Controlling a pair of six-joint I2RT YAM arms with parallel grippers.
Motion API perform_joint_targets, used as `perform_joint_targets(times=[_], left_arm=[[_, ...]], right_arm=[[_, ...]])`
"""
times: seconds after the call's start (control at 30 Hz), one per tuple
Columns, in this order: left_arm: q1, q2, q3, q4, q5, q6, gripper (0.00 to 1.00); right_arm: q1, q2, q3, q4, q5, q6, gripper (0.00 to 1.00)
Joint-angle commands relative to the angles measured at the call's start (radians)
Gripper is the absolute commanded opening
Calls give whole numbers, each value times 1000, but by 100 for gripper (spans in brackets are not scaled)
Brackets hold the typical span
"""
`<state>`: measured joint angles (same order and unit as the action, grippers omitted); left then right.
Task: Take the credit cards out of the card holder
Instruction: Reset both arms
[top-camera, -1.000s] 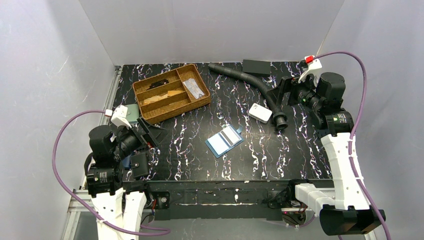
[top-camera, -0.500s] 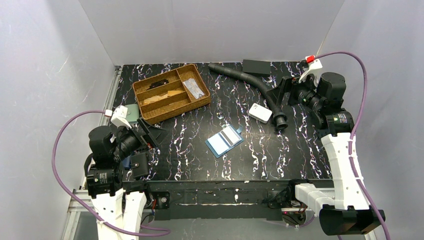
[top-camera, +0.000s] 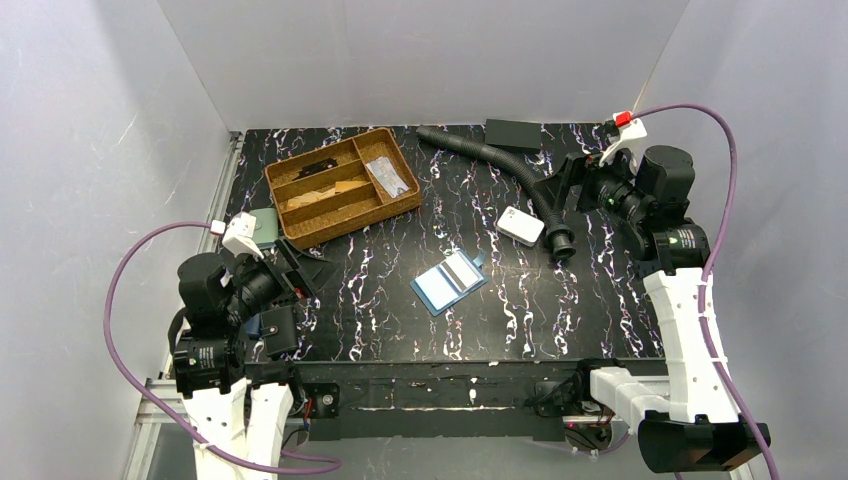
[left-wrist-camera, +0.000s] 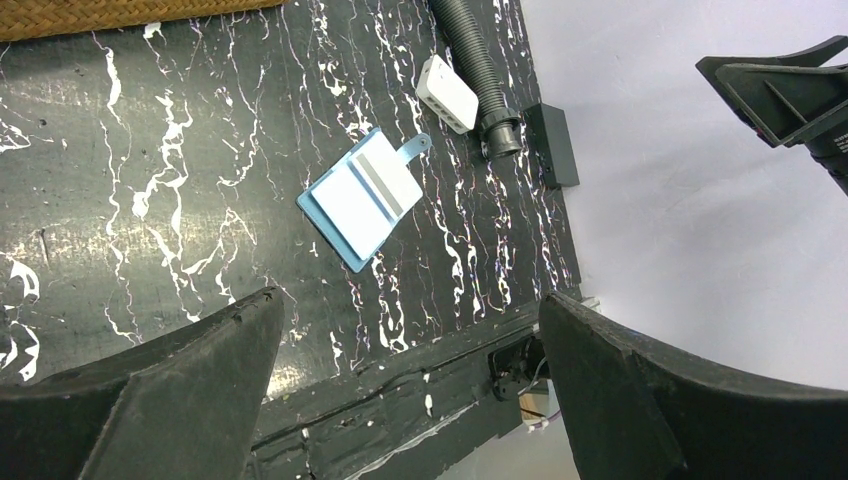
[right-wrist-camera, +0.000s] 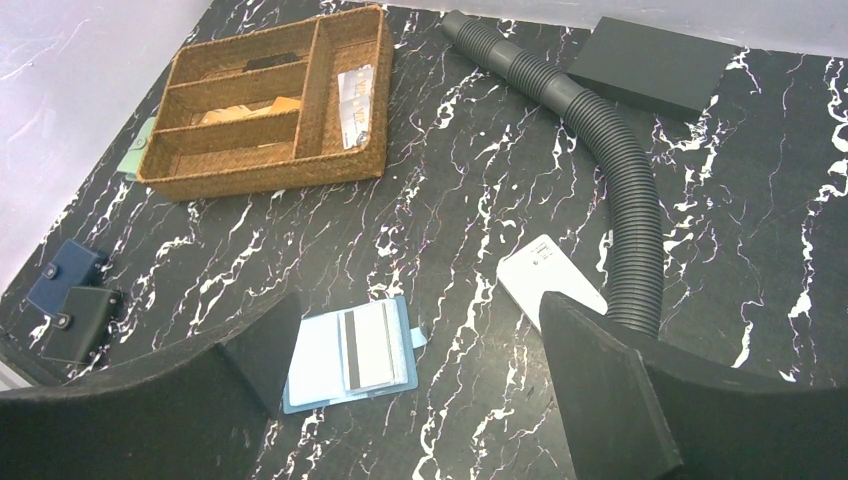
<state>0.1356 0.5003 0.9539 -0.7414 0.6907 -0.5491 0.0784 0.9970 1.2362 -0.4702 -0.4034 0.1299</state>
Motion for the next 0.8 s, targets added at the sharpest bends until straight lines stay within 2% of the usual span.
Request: perform_joint_targets(times=[0.0,0.77], left_arm=[[-1,-3,5,-14,12,21,98],[-1,-13,-13,-25,-6,41,98]], right_arm=[[-5,-18,32,33,-13,13,98],[-5,-14,24,41,1,-6,98]])
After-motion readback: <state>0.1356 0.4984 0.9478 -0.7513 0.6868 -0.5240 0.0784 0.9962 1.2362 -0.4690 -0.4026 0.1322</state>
